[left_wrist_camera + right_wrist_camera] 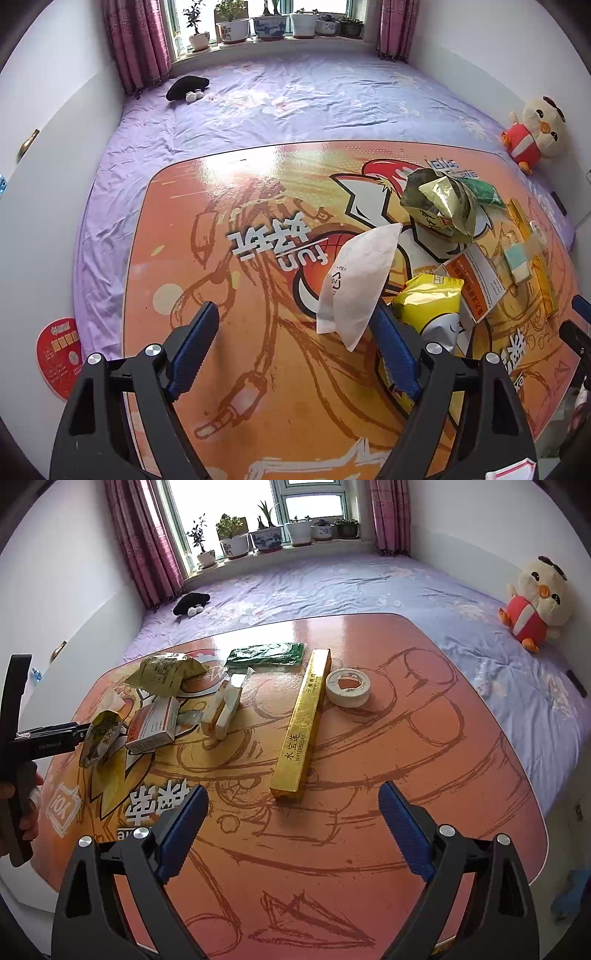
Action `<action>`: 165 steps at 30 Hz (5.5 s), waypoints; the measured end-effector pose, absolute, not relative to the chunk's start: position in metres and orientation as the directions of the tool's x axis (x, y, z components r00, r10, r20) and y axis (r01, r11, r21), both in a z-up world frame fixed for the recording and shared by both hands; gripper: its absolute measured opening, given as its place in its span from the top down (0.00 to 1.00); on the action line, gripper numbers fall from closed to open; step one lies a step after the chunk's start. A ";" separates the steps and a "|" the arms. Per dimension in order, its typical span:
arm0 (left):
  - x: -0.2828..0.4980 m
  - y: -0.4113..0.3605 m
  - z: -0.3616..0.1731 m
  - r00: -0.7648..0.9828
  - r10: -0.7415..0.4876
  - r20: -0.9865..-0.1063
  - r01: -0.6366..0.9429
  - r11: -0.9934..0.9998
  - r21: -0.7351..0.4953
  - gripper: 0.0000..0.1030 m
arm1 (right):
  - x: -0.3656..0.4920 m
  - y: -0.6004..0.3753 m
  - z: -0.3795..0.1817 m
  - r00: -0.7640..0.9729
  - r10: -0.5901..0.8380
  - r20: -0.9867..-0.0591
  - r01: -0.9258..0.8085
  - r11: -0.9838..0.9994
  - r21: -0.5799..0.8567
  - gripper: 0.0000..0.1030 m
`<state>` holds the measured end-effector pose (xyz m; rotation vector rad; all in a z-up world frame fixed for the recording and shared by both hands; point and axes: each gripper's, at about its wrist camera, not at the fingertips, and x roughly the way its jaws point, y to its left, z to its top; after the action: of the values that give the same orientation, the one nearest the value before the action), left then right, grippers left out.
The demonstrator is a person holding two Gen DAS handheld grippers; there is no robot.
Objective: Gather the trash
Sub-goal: 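Grasp the white tissue with the left tool while the right tool grasps the yellow box, then carry the tissue and yellow box with both tools over the yellow bin, then open both tools to drop the tissue and yellow box into the bin, then move both tools back toward the orange table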
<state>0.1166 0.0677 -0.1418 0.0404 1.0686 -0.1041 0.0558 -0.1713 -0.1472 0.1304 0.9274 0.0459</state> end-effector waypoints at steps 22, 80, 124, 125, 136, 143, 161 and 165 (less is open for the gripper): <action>0.142 0.048 -0.140 0.502 -0.086 -0.861 0.207 0.978 0.023 0.67 | 0.119 -0.156 -0.158 0.564 0.011 -0.825 0.040 0.998 0.040 0.53; -0.034 -0.238 -0.077 0.174 -0.544 -0.821 0.901 0.424 -0.090 0.96 | -0.182 -0.307 -0.076 0.663 -0.196 -0.722 0.452 0.874 0.177 0.82; -0.208 -0.571 -0.406 -0.146 -0.080 -0.986 0.989 0.015 -0.148 0.96 | -0.332 -0.547 -0.423 0.356 0.016 -0.934 0.729 0.620 0.289 0.82; -0.209 -0.572 -0.412 -0.147 -0.071 -0.987 0.989 0.014 -0.148 0.95 | -0.331 -0.550 -0.431 0.349 0.026 -0.937 0.730 0.619 0.289 0.82; -0.201 -0.576 -0.420 -0.122 -0.067 -0.990 0.990 0.065 -0.127 0.46 | -0.326 -0.566 -0.457 0.329 0.024 -0.944 0.729 0.629 0.270 0.53; -0.192 -0.569 -0.411 -0.100 -0.086 -0.991 0.989 0.101 -0.109 0.33 | -0.330 -0.569 -0.449 0.332 0.008 -0.943 0.737 0.622 0.265 0.52; -0.166 -0.514 -0.285 -0.033 -0.294 -0.955 0.968 0.229 -0.104 0.11 | -0.334 -0.537 -0.326 0.406 -0.150 -0.901 0.736 0.638 0.226 0.28; -0.164 -0.489 -0.246 0.045 -0.376 -0.926 0.958 0.278 -0.066 0.07 | -0.331 -0.524 -0.287 0.429 -0.187 -0.883 0.724 0.656 0.212 0.20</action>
<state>-0.1637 -0.4893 -0.2458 0.7129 1.0535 -1.1631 -0.3314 -0.5236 -0.2868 0.6414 0.9681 -0.6197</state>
